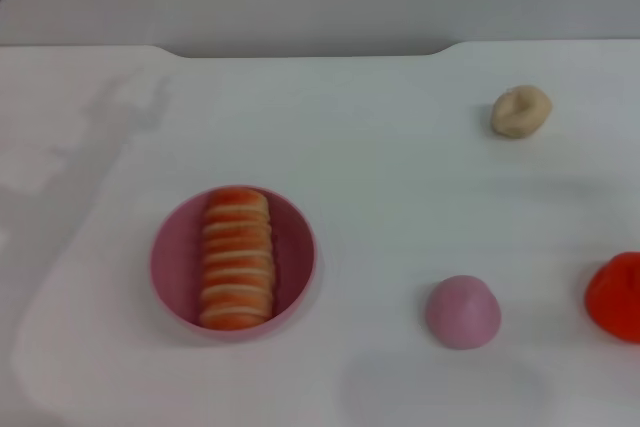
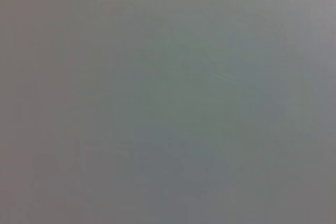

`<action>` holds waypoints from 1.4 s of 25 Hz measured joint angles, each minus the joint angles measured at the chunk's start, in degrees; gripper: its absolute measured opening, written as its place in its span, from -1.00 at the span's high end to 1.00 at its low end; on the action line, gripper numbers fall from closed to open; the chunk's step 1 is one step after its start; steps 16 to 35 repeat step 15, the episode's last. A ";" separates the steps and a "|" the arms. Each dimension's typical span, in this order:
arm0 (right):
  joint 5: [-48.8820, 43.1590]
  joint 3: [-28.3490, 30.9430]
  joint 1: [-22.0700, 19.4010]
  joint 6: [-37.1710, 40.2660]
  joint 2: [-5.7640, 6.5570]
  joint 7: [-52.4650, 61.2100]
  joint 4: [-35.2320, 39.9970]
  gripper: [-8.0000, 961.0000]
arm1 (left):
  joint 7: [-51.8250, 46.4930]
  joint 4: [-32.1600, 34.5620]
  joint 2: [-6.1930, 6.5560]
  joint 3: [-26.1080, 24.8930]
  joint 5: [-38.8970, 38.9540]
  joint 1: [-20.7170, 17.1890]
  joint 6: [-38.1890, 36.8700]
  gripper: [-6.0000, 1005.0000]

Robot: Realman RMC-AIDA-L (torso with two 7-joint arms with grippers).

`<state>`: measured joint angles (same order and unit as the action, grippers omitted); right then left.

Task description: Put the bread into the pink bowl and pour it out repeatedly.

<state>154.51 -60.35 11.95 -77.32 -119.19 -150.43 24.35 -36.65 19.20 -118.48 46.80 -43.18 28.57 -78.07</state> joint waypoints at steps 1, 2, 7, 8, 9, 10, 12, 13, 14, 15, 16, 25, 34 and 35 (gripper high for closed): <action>0.01 1.51 0.07 0.00 0.03 0.00 -0.63 -0.36 | 1.86 -0.88 -0.03 0.00 1.32 -0.03 -0.48 0.02; 0.01 2.47 0.16 0.00 0.03 -0.01 -1.02 -0.36 | 3.42 -1.76 -0.05 -0.03 2.61 -0.08 -0.90 0.02; 0.01 5.74 1.05 -0.03 0.02 -0.03 -2.78 -0.36 | 5.21 -3.20 -0.04 -0.50 5.01 -0.43 -1.05 0.02; 0.01 6.09 1.28 0.02 0.02 -0.04 -3.00 -0.36 | 5.99 -3.75 -0.04 -0.58 6.27 -0.54 -1.07 0.02; 0.01 6.43 1.59 0.14 0.01 -0.04 -3.21 -0.36 | 5.99 -3.75 -0.04 -0.58 6.27 -0.54 -1.07 0.02; 0.01 6.61 1.75 0.21 0.02 -0.04 -3.30 -0.36 | 5.99 -3.75 -0.04 -0.58 6.27 -0.54 -1.07 0.02; 0.01 6.83 2.16 0.33 0.02 -0.04 -3.49 -0.36 | 5.99 -3.75 -0.04 -0.58 6.27 -0.54 -1.07 0.02; 0.01 6.98 2.37 0.36 0.04 -0.04 -3.51 -0.36 | 7.27 -4.68 -0.05 -0.59 8.22 -0.61 -1.22 0.02; 0.01 7.13 2.56 0.39 0.05 -0.05 -3.53 -0.36 | 7.27 -4.68 -0.05 -0.59 8.22 -0.61 -1.22 0.02; 0.01 7.29 2.73 0.43 0.06 -0.06 -3.55 -0.36 | 10.70 -7.12 -0.09 -0.58 11.76 -0.26 -1.10 0.02; 0.01 7.29 2.73 0.43 0.06 -0.06 -3.55 -0.36 | 10.70 -7.12 -0.09 -0.58 11.76 -0.26 -1.10 0.02; 0.01 7.29 2.73 0.43 0.06 -0.06 -3.55 -0.36 | 10.70 -7.12 -0.09 -0.58 11.76 -0.26 -1.10 0.02; 0.01 7.29 2.73 0.43 0.06 -0.06 -3.55 -0.36 | 10.70 -7.12 -0.09 -0.58 11.76 -0.26 -1.10 0.02; 0.01 7.29 2.73 0.43 0.06 -0.06 -3.55 -0.36 | 10.70 -7.12 -0.09 -0.58 11.76 -0.26 -1.10 0.02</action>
